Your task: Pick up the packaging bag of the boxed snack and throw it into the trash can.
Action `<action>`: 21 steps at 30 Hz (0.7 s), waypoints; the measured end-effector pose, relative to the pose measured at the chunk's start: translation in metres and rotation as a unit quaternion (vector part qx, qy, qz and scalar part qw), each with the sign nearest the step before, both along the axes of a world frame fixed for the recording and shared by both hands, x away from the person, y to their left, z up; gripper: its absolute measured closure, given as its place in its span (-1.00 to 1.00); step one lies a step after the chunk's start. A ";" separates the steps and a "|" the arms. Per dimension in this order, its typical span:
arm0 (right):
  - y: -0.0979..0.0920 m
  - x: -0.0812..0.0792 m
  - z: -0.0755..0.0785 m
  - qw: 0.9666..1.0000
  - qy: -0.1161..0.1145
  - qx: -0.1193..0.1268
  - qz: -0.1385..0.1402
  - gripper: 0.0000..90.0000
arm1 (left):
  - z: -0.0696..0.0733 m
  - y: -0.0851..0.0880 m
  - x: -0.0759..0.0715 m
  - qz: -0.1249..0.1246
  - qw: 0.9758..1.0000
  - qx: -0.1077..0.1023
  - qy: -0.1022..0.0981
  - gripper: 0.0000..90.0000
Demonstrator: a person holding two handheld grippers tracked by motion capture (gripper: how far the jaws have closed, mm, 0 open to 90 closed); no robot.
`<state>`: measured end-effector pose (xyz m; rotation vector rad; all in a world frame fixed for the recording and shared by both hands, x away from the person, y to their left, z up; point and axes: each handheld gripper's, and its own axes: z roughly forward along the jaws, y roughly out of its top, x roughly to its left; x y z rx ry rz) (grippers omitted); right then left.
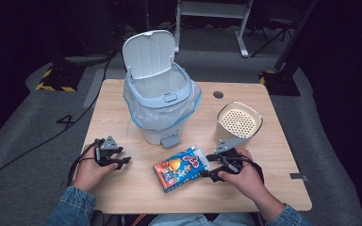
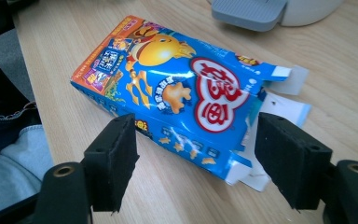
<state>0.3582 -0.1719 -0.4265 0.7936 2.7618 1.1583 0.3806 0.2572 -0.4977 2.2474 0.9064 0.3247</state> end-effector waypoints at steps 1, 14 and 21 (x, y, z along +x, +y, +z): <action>0.003 0.000 -0.002 1.000 0.002 -0.002 0.000 -0.33 | -0.001 0.001 0.000 -0.001 1.000 -0.002 -0.001 -0.05; 0.027 0.012 -0.019 0.999 0.003 -0.052 -0.013 -0.42 | -0.006 0.002 0.001 0.002 1.000 -0.020 -0.019 -0.09; 0.033 0.020 -0.028 0.998 0.020 -0.066 -0.011 -0.52 | -0.006 0.001 0.001 0.004 1.000 -0.019 -0.019 -0.09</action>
